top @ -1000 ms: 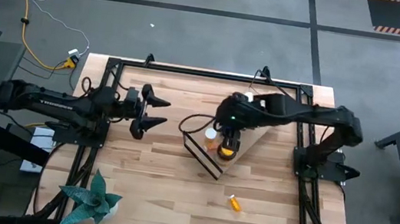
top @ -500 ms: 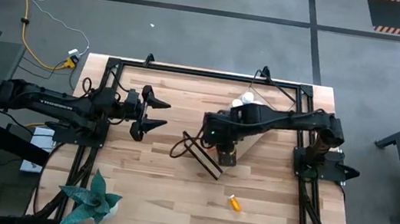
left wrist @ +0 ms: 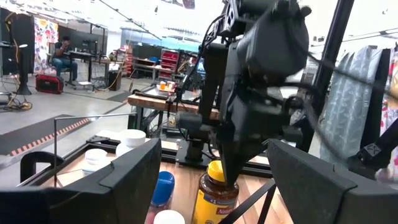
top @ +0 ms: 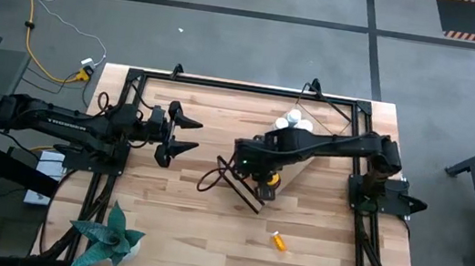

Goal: Pick and place medicine bottles onto shelf by color
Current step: Adjust the yellow medicine bottle on the shelf

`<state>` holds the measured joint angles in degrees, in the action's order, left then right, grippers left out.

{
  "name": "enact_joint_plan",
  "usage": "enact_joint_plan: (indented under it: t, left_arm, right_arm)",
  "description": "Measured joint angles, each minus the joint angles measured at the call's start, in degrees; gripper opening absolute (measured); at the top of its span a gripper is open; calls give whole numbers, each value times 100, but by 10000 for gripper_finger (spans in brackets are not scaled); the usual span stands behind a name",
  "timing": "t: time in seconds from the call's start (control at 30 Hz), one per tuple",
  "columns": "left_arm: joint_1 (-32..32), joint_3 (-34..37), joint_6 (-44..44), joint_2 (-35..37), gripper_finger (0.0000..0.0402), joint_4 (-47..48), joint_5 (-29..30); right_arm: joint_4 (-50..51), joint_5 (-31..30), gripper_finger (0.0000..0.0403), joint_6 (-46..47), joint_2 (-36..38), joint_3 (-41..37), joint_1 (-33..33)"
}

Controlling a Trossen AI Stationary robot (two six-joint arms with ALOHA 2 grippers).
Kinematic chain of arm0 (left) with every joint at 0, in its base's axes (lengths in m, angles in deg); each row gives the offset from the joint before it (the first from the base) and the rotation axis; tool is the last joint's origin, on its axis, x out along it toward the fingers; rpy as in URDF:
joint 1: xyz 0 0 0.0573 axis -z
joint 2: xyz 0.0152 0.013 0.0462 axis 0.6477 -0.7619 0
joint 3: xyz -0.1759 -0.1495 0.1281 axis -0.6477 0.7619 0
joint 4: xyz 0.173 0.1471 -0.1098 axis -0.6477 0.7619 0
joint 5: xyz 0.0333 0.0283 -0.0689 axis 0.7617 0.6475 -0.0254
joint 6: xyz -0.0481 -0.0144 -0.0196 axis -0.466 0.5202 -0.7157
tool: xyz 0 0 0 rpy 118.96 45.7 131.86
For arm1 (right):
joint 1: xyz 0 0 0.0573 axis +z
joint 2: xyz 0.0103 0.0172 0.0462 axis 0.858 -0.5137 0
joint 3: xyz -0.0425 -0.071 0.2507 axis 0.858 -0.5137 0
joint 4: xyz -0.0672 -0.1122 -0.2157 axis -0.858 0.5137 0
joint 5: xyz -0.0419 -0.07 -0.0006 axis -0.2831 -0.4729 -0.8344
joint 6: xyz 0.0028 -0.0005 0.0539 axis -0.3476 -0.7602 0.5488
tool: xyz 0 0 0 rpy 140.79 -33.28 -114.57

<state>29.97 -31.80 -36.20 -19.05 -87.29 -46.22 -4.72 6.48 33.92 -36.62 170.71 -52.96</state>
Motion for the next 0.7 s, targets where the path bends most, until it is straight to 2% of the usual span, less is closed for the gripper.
enact_joint_plan:
  t: [0.57,0.7]
  left_arm:
    - [-2,0,5,-2,282,4,2]
    - [-1,0,7,-2,282,7,2]
  right_arm:
    - [720,49,0,154,-101,-4,-23]
    - [1081,-184,0,146,-101,-4,-75]
